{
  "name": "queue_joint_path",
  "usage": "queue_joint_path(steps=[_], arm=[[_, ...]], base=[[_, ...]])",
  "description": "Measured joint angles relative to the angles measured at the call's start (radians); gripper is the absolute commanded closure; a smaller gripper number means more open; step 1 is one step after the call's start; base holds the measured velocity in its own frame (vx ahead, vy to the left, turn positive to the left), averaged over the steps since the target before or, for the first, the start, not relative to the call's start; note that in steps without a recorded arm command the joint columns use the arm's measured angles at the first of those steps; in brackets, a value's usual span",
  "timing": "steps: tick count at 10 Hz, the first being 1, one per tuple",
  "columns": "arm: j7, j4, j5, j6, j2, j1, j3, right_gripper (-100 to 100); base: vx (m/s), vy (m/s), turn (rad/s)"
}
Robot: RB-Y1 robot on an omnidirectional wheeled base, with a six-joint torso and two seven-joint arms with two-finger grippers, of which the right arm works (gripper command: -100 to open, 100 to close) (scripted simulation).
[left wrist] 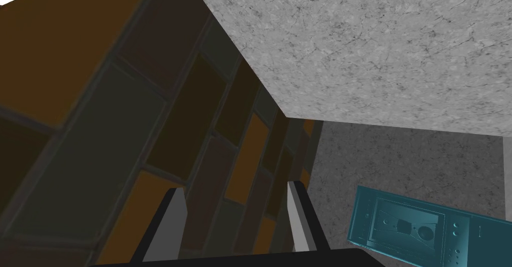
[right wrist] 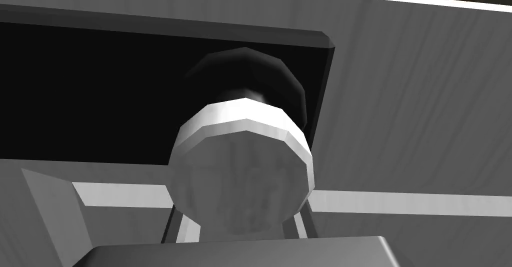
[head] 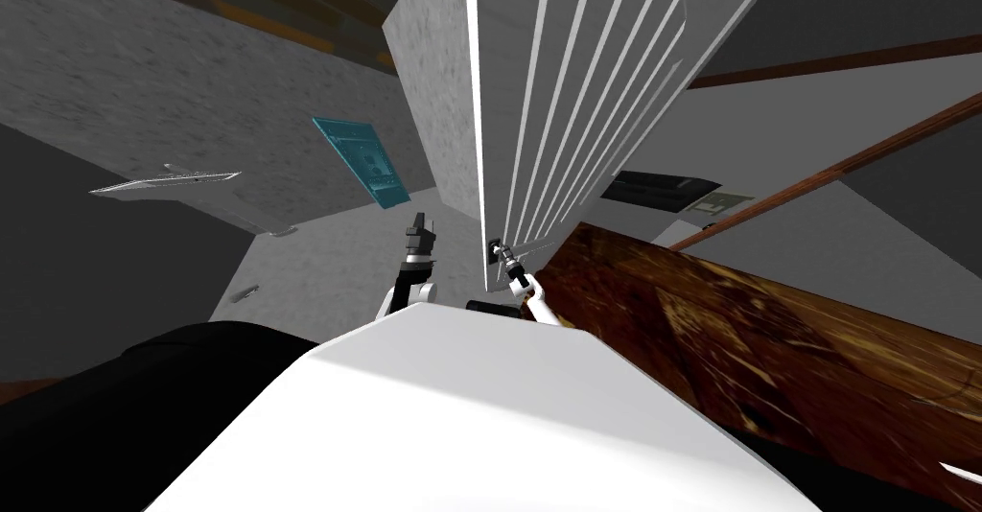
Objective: Push the door open
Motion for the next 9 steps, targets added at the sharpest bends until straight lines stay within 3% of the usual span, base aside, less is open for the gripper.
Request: queue_joint_path(steps=[1, 5, 9], arm=[[0.005, 0.008, -0.003, -0.002, -0.001, -0.004, -0.017, -100], [-0.012, -0.018, -0.006, 0.006, -0.006, 0.008, 0.005, -100], [-0.031, -0.035, -0.01, 0.01, 0.008, 0.016, 0.028, -100]], base=[[-0.066, -0.034, -0.035], [-0.235, -0.086, -0.007], [-0.187, -0.079, -0.006]])
